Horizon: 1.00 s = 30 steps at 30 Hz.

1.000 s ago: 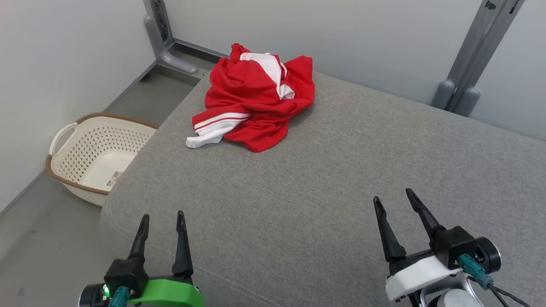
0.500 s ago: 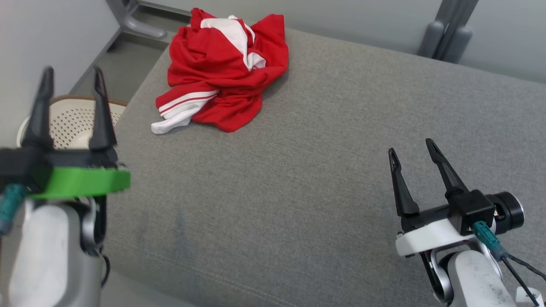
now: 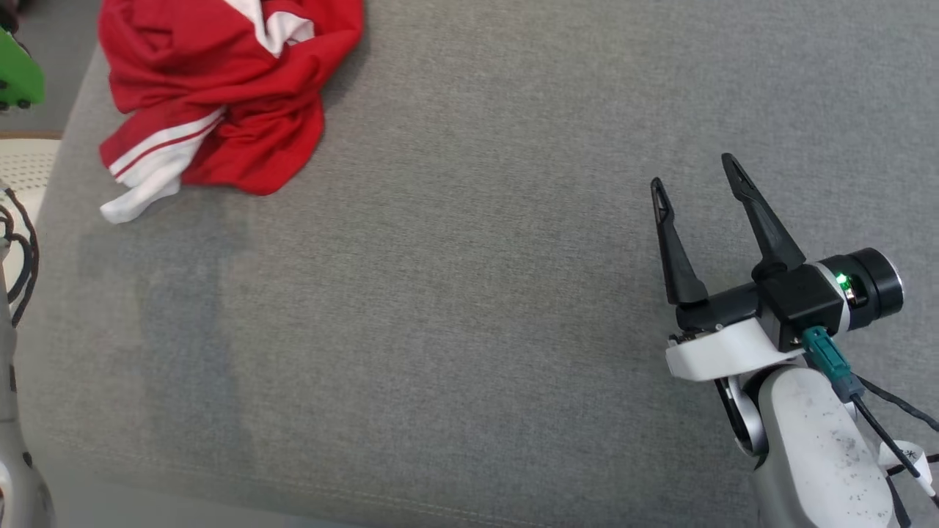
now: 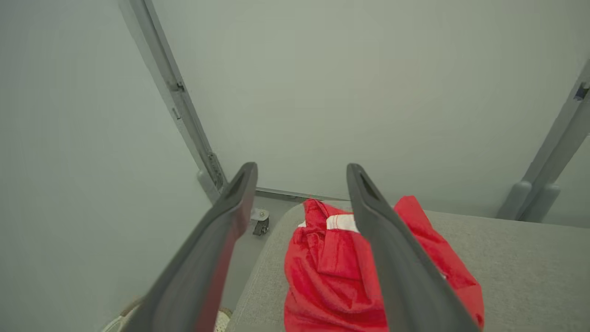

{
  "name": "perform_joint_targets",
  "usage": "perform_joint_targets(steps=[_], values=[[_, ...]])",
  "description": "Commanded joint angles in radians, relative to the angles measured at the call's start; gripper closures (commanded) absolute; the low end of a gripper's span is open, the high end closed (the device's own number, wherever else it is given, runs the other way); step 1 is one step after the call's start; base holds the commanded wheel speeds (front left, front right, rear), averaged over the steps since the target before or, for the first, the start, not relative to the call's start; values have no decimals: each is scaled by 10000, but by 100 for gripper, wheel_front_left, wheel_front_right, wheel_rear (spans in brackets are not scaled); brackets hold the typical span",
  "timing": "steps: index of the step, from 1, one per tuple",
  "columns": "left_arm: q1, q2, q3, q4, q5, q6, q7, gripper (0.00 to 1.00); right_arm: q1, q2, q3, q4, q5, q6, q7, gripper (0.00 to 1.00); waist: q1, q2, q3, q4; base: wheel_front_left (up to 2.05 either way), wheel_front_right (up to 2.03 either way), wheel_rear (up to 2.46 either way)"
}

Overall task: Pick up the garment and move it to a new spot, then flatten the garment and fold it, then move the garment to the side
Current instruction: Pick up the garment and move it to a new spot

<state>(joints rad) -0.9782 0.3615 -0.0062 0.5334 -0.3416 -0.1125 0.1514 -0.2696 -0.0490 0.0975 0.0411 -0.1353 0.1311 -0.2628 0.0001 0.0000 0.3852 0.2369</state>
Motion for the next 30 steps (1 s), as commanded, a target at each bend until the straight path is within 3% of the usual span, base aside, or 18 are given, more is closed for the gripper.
perform_joint_targets(steps=[1, 7, 15, 16, 17, 18, 19, 30], values=[[-326, 35, -52, 362, -173, -47, 258, 0, -207, -25, 72, -63, -41, -6, -32, 0, -1, 0, 1291, -1288, 0, 0, 0], [-583, 302, -372, 1609, -673, -140, 1492, 0, -314, -26, 191, -215, -74, -6, -32, 0, -1, 0, 1732, -1736, 0, 0, 0], [-240, 430, -526, 2385, -1292, -173, 2194, 0, -234, -26, 93, -306, -32, -6, -32, 0, -1, 0, 1931, -1851, 0, 0, 0], [-222, 457, -553, 2405, -1309, -173, 2175, 20, -241, -26, 84, -303, -24, -6, -32, 0, -1, 0, 1930, -1851, 0, 0, 0], [-206, 510, -572, 2437, -1332, -172, 2088, 62, -255, -26, 76, -286, -8, -6, -32, 0, -1, 0, 1917, -1850, 0, 0, 0], [-192, 525, -580, 2470, -1372, -174, 2026, 95, -261, -26, 80, -262, 9, -6, -32, 0, -1, 0, 1889, -1847, 0, 0, 0], [-182, 554, -606, 2517, -1401, -176, 1954, 100, -257, -25, 96, -232, 31, -6, -32, 0, -1, 0, 1835, -1841, 0, 0, 0], [-507, 740, -1281, 2243, -1412, -182, 1097, 100, 48, -26, 186, 75, 342, -6, -31, 0, -1, 0, 609, -1652, 0, 0, 0]])
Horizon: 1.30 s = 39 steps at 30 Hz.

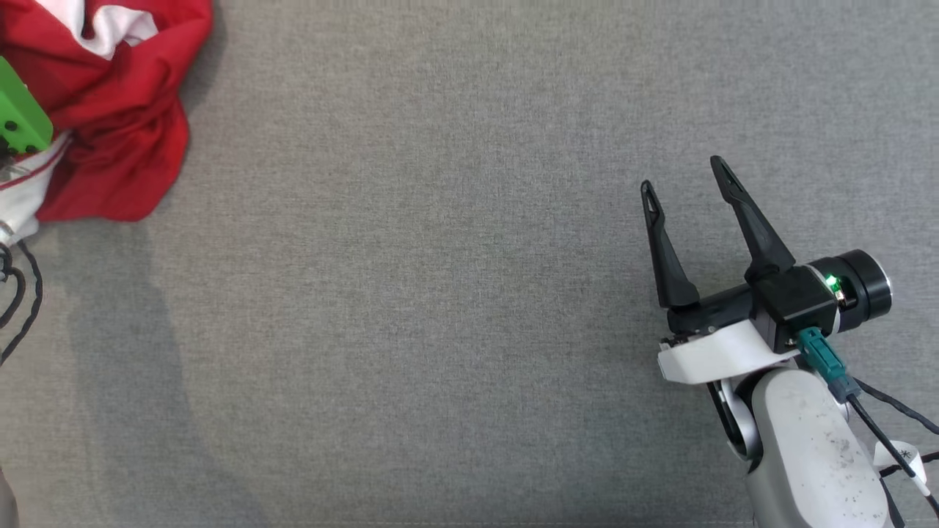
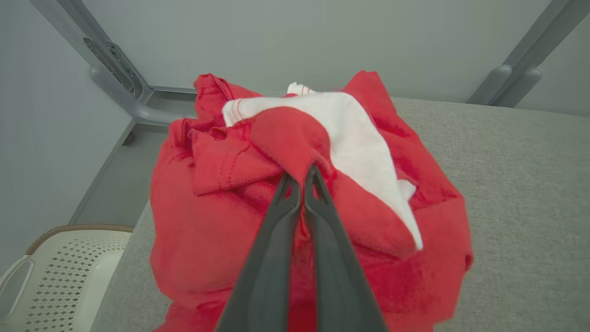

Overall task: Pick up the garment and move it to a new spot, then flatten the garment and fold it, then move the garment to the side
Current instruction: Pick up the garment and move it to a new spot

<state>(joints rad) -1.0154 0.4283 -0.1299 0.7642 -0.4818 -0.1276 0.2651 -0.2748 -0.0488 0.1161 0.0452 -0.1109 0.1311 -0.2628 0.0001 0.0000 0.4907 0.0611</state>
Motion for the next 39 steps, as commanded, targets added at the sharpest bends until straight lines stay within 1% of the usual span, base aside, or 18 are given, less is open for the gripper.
perform_joint_targets(steps=[1, 5, 7, 11, 15, 21, 24, 27, 30, 33, 36, 39], values=[[-179, 90, -139, -125, -68, -31, -45, 100, 137, -30, -11, 71, 122, -6, -31, 0, -1, 0, -584, 113, 0, 0, 0], [-375, 155, -504, -564, -328, -32, -225, 100, 316, -28, -101, 225, 290, -6, -31, 0, -1, 0, -1253, 86, 0, 0, 0], [-425, 96, -721, -800, -547, -32, -278, 100, 410, -28, -164, 301, 410, -6, -31, 0, -1, 0, -1642, 23, 0, 0, 0], [-658, 55, -1170, -1323, -894, -32, -331, 100, 712, -28, -359, 457, 653, -6, -31, 0, -1, 0, -2485, -193, 0, 0, 0], [-886, -128, -1688, -1729, -1136, -33, -373, 100, 1055, -30, -674, 585, 835, -6, -31, 0, -1, 0, -3265, -513, 0, 0, 0], [-1256, -819, -2832, -2597, -1890, -33, -67, 100, 1526, -25, -1133, 687, 971, -6, -31, 0, -1, 0, -4026, -1112, 0, 0, 0], [-1387, -1450, -3239, -2938, -2369, -33, -146, 100, 1709, -27, -1313, 705, 1011, -6, -31, 0, -1, 0, -4193, -1414, 0, 0, 0], [-1519, -2112, -3381, -2987, -2656, -33, -398, 100, 1782, -24, -1369, 670, 1105, -6, -31, 0, -1, 0, -4187, -1678, 0, 0, 0], [-1301, -2872, -3449, -2798, -2898, 49, -876, 100, 1813, -24, -1379, 668, 1210, -6, -31, 0, -1, 0, -4067, -1888, 0, 0, 0], [-699, -3373, -3547, -2452, -3162, 35, -1507, 100, 1708, -24, -1335, 667, 1320, -6, -31, 0, -1, 0, -3873, -2035, 0, 0, 0], [51, -3615, -3564, -2135, -3528, 88, -2368, 100, 1646, -24, -1327, 641, 1397, -6, -31, 0, -1, 0, -3711, -2087, 0, 0, 0], [1142, -3721, -3742, -1750, -3714, 179, -3314, 100, 1580, -25, -1357, 627, 1402, -6, -31, 0, -1, 0, -3524, -2081, 0, 0, 0]])
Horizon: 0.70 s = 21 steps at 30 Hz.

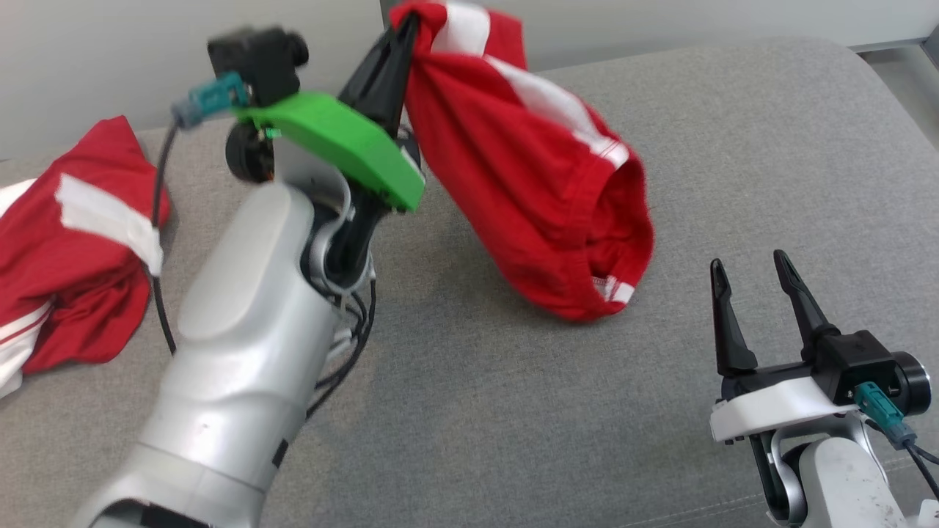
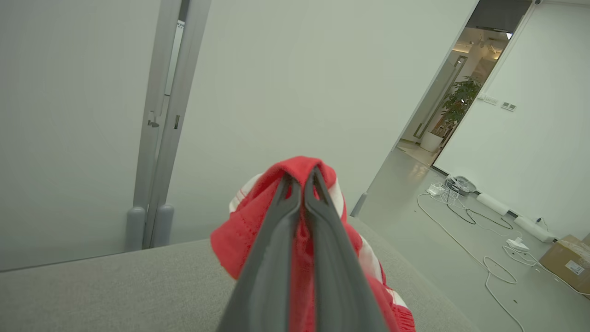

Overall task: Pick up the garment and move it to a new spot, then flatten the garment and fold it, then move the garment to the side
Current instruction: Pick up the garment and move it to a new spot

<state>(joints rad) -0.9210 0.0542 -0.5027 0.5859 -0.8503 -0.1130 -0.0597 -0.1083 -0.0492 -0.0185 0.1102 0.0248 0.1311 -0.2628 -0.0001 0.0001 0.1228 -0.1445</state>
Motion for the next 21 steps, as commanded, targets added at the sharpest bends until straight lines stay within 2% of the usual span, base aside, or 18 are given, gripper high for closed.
perform_joint_targets(steps=[1, 6, 9, 12, 14, 21], values=[[657, 5, -59, 229, -119, 98, -403, 100, -121, -20, -21, -25, 52, -7, -31, 0, 1, -1, 224, -12, 0, 0, 0], [2649, -18, -228, 1094, -610, 323, -1558, 100, -207, -21, -101, -31, 9, -7, -31, 0, 1, -1, 455, 91, 0, 0, 0], [3468, -20, 98, 1301, -416, 548, -1998, 100, -239, -21, -156, -4, -23, -7, -31, 0, 1, -1, 549, 225, 0, 0, 0], [4282, -10, 1061, 799, -59, 760, -2057, 100, -241, -21, -196, 12, -57, -7, -31, 0, 1, -1, 596, 410, 0, 0, 0], [4949, -23, 1373, 470, 25, 756, -2039, 100, -236, -21, -217, 28, -85, -7, -31, 0, 1, -1, 582, 527, 0, 0, 0], [5855, -17, 1438, -190, 91, 943, -2046, 100, -266, -23, -50, 146, -36, -7, -31, 0, 1, -1, 466, 816, 0, 0, 0]])
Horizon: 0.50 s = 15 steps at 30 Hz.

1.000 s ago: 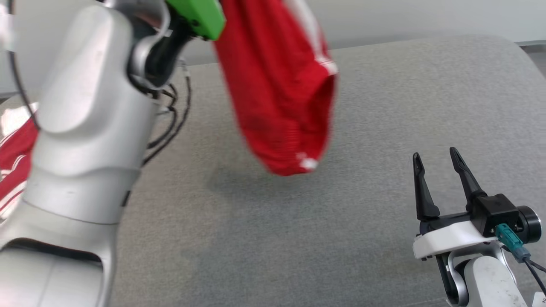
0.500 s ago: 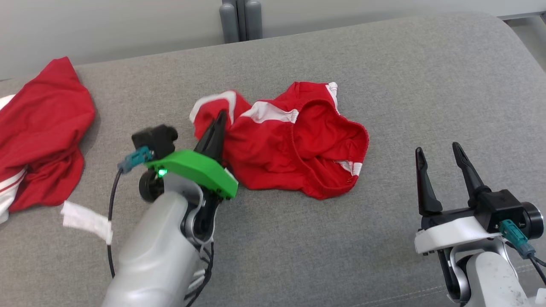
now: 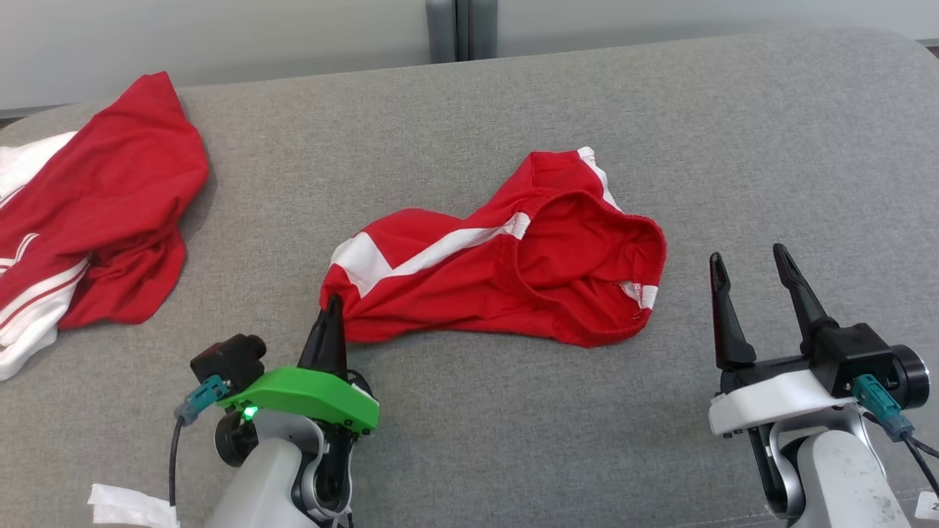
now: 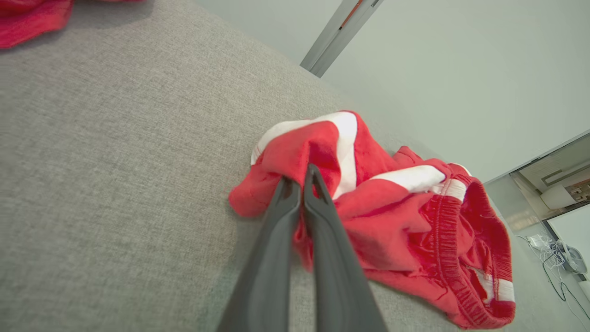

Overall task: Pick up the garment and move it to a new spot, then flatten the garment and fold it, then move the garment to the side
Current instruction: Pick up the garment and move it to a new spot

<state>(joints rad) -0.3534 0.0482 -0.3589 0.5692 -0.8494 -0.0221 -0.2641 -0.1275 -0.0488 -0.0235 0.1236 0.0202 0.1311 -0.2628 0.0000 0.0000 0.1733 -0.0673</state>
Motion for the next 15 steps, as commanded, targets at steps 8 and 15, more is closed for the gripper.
perform_joint_targets(steps=[8, 15], values=[[378, 46, -107, -750, 719, 212, -4, 0, -43, -27, 135, 176, 54, -7, -31, 0, 0, 0, -316, 141, 0, 0, 0], [588, 42, 685, -1796, 2420, 255, -3, 0, 22, -27, 149, 253, 124, -7, -31, 0, 0, 0, -792, 267, 0, 0, 0]])
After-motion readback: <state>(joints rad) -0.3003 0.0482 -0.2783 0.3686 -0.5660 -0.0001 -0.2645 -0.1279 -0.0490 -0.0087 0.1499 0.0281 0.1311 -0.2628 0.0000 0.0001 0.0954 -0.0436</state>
